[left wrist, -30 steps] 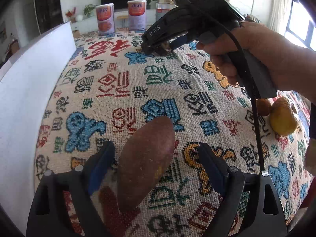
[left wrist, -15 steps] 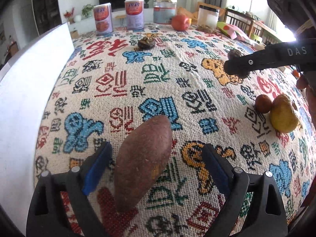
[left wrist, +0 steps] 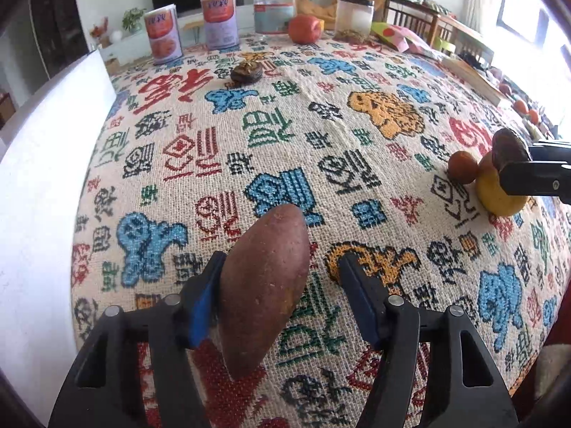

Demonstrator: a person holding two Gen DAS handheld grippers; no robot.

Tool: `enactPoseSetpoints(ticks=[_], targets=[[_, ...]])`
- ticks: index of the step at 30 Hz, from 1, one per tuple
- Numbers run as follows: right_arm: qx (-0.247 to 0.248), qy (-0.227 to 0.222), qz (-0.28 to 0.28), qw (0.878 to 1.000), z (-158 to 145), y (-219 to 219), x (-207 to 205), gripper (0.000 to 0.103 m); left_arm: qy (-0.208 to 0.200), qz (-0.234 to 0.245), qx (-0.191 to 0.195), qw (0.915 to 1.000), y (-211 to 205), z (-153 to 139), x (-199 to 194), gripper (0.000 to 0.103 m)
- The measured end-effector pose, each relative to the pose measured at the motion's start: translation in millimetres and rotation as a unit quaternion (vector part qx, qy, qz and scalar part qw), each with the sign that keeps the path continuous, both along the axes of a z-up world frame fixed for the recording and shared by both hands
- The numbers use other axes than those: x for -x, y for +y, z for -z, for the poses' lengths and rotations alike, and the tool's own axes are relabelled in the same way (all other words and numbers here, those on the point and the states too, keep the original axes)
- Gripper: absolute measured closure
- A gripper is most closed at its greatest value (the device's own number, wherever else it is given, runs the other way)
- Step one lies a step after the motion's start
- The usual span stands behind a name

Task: Organize fruits
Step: 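Carry both fruits into the white box and open both tools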

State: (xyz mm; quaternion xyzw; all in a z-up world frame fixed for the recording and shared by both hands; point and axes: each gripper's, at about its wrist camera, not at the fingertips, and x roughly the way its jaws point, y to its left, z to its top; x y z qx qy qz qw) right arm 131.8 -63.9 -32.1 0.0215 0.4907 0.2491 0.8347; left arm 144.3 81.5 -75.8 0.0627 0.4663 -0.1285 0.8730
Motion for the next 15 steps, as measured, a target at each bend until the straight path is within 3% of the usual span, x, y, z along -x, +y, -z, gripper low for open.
enactPoseSetpoints(ticks=[2,7,15], targets=[[-0.008,-0.001,-0.003,1.0,-4,1,4,0.059,-0.005,-0.022,-0.013,0.9997,4,-3,1,0.058],[-0.002,-0.022,-0.009,1.0,-14,3,17,0.059,-0.008,-0.056,-0.005,0.9984,19,-2,6,0.059],[-0.002,-0.011,-0.008,1.0,-6,8,19,0.059,-0.013,-0.079,-0.025,0.9965,23,-5,10,0.059]])
